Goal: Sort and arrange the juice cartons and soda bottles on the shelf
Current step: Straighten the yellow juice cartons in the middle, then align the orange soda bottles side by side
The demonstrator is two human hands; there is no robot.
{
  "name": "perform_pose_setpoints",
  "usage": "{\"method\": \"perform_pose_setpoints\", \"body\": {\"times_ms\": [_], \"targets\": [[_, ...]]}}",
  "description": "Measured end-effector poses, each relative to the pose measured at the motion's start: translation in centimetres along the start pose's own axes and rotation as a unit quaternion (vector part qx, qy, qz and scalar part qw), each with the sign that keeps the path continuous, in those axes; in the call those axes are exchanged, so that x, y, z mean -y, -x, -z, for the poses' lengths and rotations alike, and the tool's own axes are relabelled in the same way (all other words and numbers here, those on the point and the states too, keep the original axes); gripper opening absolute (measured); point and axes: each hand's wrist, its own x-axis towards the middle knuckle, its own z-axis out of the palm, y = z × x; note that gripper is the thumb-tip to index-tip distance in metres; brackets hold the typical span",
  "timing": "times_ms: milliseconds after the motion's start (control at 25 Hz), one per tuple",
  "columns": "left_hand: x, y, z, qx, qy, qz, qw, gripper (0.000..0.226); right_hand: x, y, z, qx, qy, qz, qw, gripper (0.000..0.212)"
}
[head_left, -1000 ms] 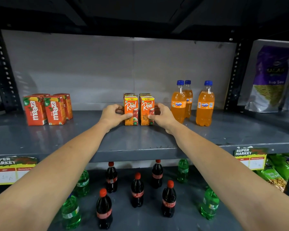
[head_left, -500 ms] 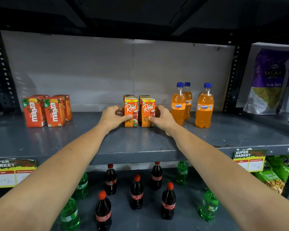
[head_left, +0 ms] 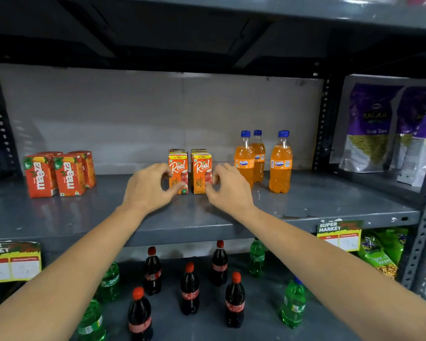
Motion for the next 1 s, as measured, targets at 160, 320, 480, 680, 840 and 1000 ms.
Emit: {"method": "perform_pose_setpoints", "body": {"times_ms": [160, 320, 480, 680, 840, 1000], "targets": [[-4.7, 0.2, -1.0, 0.031, -0.044, -0.185, 0.981, 0.029, -3.9, 2.1, 4.0, 0.033, -0.007, 0.025, 0.999, 0.037], [-9.6, -0.9, -3.6, -0.001, 0.025, -0.150, 0.988, 0.029, -8.9, 2.8, 7.2, 0.017, -0.023, -0.003, 1.000, 0.042], [-13.2, -2.8, -7.1, 0.022, 0.082, -0.076, 0.993, 0.040, -11.9, 1.9, 7.8, -0.101, -0.082, -0.112, 0.985, 0.027], [-14.8, -5.2, -10.5, 0.065, 0.132, 0.076, 0.986, 0.086, -14.0, 0.3, 6.8, -0.095, -0.185, -0.250, 0.946, 0.063], [-15.3, -6.7, -12.8, 0.100, 0.212, 0.214, 0.948, 0.078, -15.4, -0.2, 6.8, -0.023, -0.201, -0.287, 0.936, 0.067], [-16.6, -7.8, -13.8, 0.103, 0.210, 0.241, 0.942, 0.072, -17.4, -0.8, 7.0, -0.028, -0.170, -0.275, 0.946, 0.059]]}}
